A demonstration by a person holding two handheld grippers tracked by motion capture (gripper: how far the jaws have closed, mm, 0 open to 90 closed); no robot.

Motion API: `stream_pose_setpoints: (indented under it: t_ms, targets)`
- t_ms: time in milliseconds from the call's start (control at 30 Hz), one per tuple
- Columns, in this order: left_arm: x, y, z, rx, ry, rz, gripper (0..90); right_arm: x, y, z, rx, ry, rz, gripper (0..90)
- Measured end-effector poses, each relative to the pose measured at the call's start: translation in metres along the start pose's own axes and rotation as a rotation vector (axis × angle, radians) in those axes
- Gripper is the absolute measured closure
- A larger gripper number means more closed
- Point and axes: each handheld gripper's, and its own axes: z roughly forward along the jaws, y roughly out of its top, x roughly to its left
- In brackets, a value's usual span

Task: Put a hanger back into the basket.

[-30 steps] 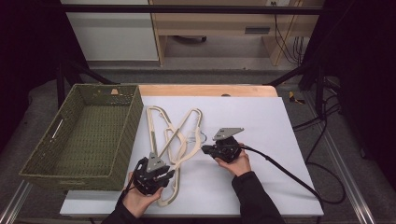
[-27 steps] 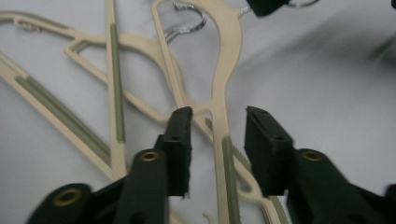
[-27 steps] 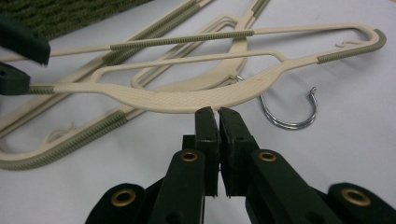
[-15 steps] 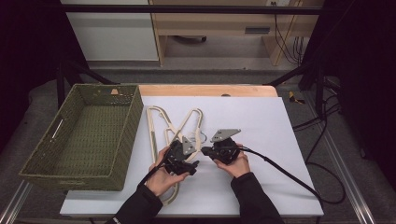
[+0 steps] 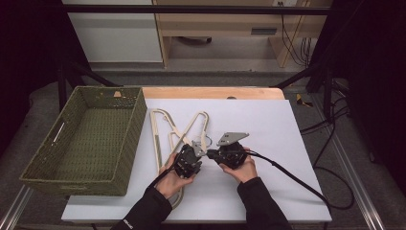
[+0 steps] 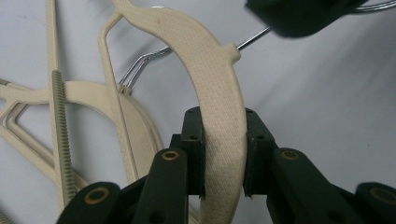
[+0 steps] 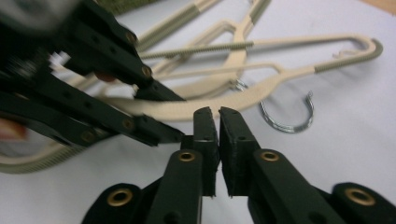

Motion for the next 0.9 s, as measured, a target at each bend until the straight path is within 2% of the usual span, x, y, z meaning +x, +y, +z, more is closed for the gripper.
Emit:
stream_pose_setpoints:
  t_ms: [33, 67, 100, 167, 200, 233, 267, 367, 400, 433, 500, 533, 567, 667, 700, 733, 767, 800, 900]
  targets:
    - [-0.001, -0.001, -0.003, -0.004, 0.013, 0.003, 74.5, 0.001, 0.005, -0.011, -0.06, 0.022, -0.001, 78.2]
    - [-0.001, -0.001, -0.003, -0.004, 0.013, 0.003, 74.8, 0.001, 0.005, -0.011, -0.06, 0.022, -0.001, 78.2]
    - [0.001, -0.002, -0.01, -0.023, 0.025, -0.007, 75.0, 0.002, 0.009, -0.027, -0.119, 0.03, 0.001, 74.9]
    - [0.005, -0.002, -0.02, -0.037, 0.024, -0.013, 75.6, 0.002, 0.011, -0.044, -0.167, 0.032, -0.001, 69.9]
    - [0.005, -0.002, -0.02, -0.037, 0.024, -0.013, 75.9, 0.002, 0.011, -0.044, -0.167, 0.032, -0.001, 69.9]
    - [0.007, -0.002, -0.024, -0.049, 0.021, -0.026, 75.9, 0.001, 0.01, -0.052, -0.195, 0.031, 0.008, 65.9]
    - [0.013, -0.004, -0.033, -0.069, 0.026, -0.042, 76.6, -0.002, 0.007, -0.067, -0.237, 0.012, 0.044, 57.5]
    - [0.02, -0.006, -0.042, -0.079, 0.036, -0.063, 77.9, -0.008, -0.004, -0.087, -0.288, -0.03, 0.069, 46.3]
    - [0.023, -0.007, -0.046, -0.087, 0.046, -0.074, 77.9, -0.008, -0.004, -0.087, -0.288, -0.03, 0.069, 46.3]
    - [0.031, -0.009, -0.053, -0.098, 0.065, -0.09, 78.9, -0.012, -0.013, -0.097, -0.312, -0.057, 0.09, 39.6]
    - [0.034, -0.01, -0.057, -0.1, 0.075, -0.097, 79.6, -0.014, -0.018, -0.101, -0.32, -0.063, 0.103, 36.4]
    - [0.041, -0.012, -0.064, -0.112, 0.104, -0.121, 81.1, -0.018, -0.027, -0.108, -0.329, -0.081, 0.135, 32.0]
    - [0.041, -0.012, -0.064, -0.112, 0.104, -0.121, 81.9, -0.018, -0.027, -0.108, -0.329, -0.081, 0.135, 32.0]
    - [0.053, -0.016, -0.074, -0.136, 0.154, -0.156, 83.9, -0.023, -0.038, -0.114, -0.327, -0.113, 0.159, 26.6]
    - [0.056, -0.017, -0.076, -0.144, 0.159, -0.167, 85.6, -0.025, -0.045, -0.117, -0.32, -0.126, 0.169, 23.9]
    - [0.065, -0.02, -0.081, -0.169, 0.141, -0.202, 85.6, -0.025, -0.048, -0.117, -0.32, -0.136, 0.176, 22.7]
    - [0.068, -0.022, -0.083, -0.18, 0.14, -0.213, 85.6, -0.025, -0.05, -0.119, -0.315, -0.137, 0.184, 21.8]
    - [0.068, -0.022, -0.083, -0.18, 0.14, -0.213, 85.6, -0.026, -0.053, -0.119, -0.316, -0.136, 0.184, 20.5]
    - [0.072, -0.027, -0.095, -0.22, 0.171, -0.223, 85.7, -0.026, -0.058, -0.122, -0.31, -0.144, 0.194, 18.7]
